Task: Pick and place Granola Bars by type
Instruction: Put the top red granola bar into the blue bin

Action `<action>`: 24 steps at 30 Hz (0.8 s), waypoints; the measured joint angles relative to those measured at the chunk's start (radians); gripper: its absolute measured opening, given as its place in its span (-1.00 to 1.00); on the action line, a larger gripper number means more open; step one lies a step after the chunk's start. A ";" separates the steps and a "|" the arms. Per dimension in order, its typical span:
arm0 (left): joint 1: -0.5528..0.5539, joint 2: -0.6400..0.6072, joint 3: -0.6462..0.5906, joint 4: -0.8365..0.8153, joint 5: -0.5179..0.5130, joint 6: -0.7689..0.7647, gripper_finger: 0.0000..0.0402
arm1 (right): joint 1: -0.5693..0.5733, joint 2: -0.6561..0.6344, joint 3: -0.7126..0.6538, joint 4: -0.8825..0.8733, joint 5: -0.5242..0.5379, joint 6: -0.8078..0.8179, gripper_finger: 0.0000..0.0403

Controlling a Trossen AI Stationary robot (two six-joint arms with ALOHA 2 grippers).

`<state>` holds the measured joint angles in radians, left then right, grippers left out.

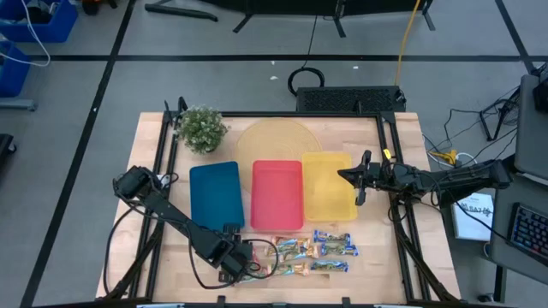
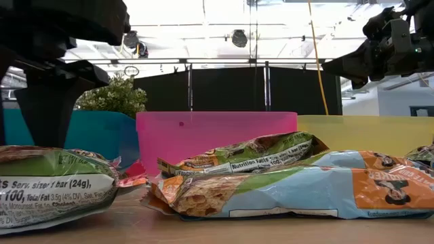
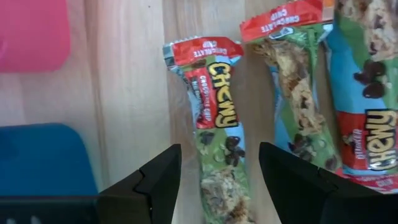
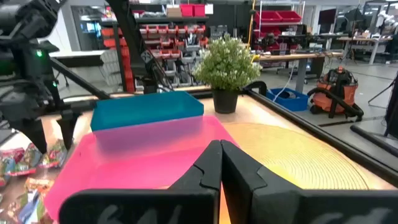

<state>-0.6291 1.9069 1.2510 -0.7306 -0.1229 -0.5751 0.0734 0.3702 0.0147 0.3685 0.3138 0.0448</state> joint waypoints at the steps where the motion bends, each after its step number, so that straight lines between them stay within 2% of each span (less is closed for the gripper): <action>1: 0.003 0.004 0.000 0.006 0.019 0.002 0.11 | 0.000 0.006 0.000 0.008 0.000 0.000 -1.00; 7: 0.024 0.034 0.000 0.017 0.117 0.052 0.11 | 0.000 0.037 0.000 0.024 0.000 0.018 -1.00; 10: 0.033 0.037 0.001 0.032 0.131 0.068 0.11 | 0.000 0.049 0.000 0.024 0.000 0.026 -1.00; 15: 0.037 0.038 0.001 0.048 0.092 0.055 0.11 | 0.000 0.057 0.000 0.036 0.000 0.023 -1.00; 20: 0.038 0.039 0.000 0.050 0.007 -0.004 0.11 | 0.000 0.057 0.000 0.081 0.000 -0.003 -1.00; 24: 0.039 0.039 0.000 0.051 0.010 -0.031 0.11 | 0.000 0.057 0.000 0.087 0.000 -0.005 -1.00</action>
<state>-0.5903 1.9457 1.2514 -0.6800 -0.1133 -0.6059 0.0734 0.4274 0.0147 0.4552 0.3134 0.0399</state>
